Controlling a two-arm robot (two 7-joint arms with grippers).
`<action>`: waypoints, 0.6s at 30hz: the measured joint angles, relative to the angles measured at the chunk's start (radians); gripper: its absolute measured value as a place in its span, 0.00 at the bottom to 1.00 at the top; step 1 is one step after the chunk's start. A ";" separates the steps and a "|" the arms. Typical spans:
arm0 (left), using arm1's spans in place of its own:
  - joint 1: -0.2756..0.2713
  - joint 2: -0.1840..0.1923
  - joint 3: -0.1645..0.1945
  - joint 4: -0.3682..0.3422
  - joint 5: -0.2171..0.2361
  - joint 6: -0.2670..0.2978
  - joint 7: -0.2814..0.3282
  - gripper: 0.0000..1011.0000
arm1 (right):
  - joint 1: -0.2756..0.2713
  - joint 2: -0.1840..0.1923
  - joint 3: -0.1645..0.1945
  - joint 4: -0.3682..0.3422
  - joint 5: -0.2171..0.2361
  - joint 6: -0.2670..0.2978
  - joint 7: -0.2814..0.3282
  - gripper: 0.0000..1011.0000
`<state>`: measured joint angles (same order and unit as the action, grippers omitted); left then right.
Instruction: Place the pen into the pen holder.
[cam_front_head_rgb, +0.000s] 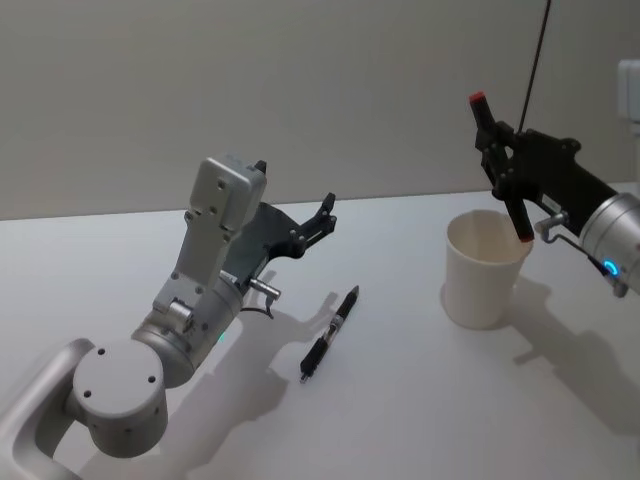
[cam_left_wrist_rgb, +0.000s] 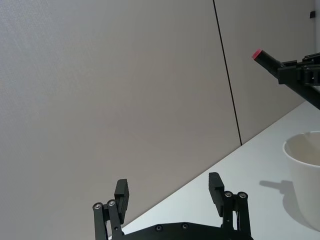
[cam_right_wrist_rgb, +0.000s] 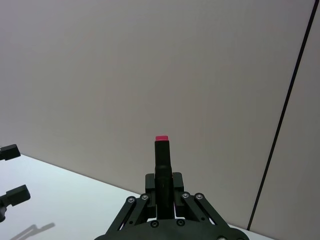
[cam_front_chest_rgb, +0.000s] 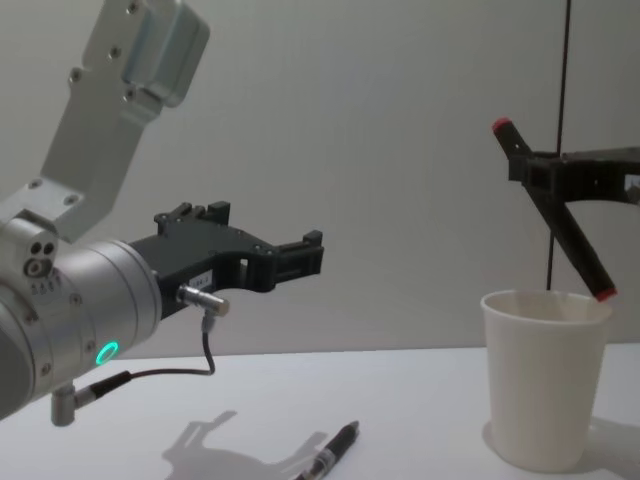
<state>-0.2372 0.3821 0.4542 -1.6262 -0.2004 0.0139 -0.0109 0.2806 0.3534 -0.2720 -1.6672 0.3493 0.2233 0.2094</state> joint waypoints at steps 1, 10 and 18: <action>0.000 0.000 0.000 0.000 0.000 0.000 0.000 0.99 | 0.000 0.000 0.000 0.000 0.000 0.000 0.000 0.18; 0.000 0.000 0.000 0.000 0.000 0.000 0.000 0.99 | 0.010 -0.010 -0.001 -0.005 -0.005 -0.015 0.000 0.18; 0.000 0.000 0.000 0.000 0.000 0.000 0.000 0.99 | 0.012 -0.018 -0.007 -0.002 -0.015 -0.027 -0.003 0.18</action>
<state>-0.2371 0.3821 0.4542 -1.6262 -0.2003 0.0139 -0.0109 0.2924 0.3351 -0.2793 -1.6689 0.3344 0.1962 0.2066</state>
